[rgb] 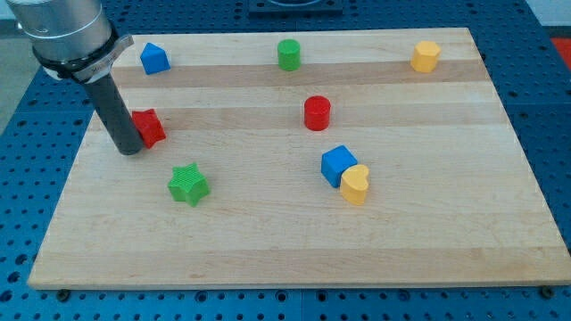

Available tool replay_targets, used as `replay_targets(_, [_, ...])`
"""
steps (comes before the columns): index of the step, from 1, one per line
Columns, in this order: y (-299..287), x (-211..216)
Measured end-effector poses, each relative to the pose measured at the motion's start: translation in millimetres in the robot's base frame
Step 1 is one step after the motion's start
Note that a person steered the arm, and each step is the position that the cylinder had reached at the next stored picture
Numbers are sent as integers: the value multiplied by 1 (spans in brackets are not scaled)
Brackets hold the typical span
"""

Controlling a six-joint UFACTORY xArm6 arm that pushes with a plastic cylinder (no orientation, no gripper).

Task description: Push the green star up and right

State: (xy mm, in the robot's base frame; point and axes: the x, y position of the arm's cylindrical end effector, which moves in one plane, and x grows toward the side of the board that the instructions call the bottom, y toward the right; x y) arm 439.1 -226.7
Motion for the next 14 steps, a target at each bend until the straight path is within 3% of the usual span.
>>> replay_targets(2, [97,0])
replay_targets(3, [97,0])
replay_targets(5, [125,-63])
replay_targets(6, [189,-90])
replay_targets(9, [265,-66])
replay_targets(14, [239,-69])
